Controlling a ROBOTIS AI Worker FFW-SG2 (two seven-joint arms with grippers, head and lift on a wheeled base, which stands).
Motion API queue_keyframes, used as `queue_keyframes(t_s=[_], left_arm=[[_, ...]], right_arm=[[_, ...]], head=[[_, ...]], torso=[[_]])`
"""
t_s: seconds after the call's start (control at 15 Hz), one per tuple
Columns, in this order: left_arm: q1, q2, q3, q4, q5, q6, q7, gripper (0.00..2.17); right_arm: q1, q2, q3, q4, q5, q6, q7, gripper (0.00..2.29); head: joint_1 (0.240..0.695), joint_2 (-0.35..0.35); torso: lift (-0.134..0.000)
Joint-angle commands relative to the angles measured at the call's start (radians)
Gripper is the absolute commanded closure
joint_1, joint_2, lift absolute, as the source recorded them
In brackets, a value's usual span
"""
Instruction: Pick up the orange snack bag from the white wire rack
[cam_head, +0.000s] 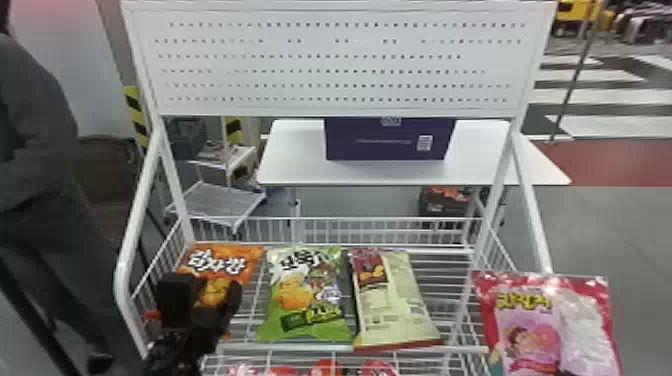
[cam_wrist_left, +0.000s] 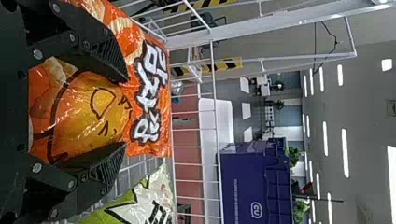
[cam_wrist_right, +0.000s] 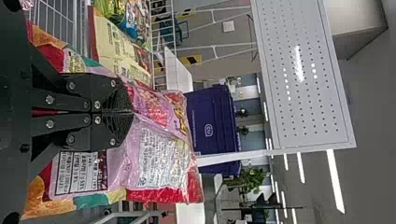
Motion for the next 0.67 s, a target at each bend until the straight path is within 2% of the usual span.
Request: queue_keyframes(t_s=[0.0,0.2,0.6], left_arm=[[0.001,-0.002,0.001,0.0,0.0,0.016,-0.006,1.94],[0.001,-0.004,0.001,0.0,-0.013,0.034,-0.012,2.08],[0.024,-0.002,0.004,-0.046,-0.005,0.055,-0.003,2.09]], right_arm=[[0.002,0.0,-0.005,0.0,-0.004,0.0,-0.001,2.25],[0.0,-0.002,-0.008,0.0,-0.012,0.0,0.0,2.25],[-0.006,0.0,-0.009,0.006,-0.016,0.0,0.0,2.25]], head=[[0.499,0.0],[0.499,0.0],[0.499,0.0]], torso=[[0.0],[0.0],[0.0]])
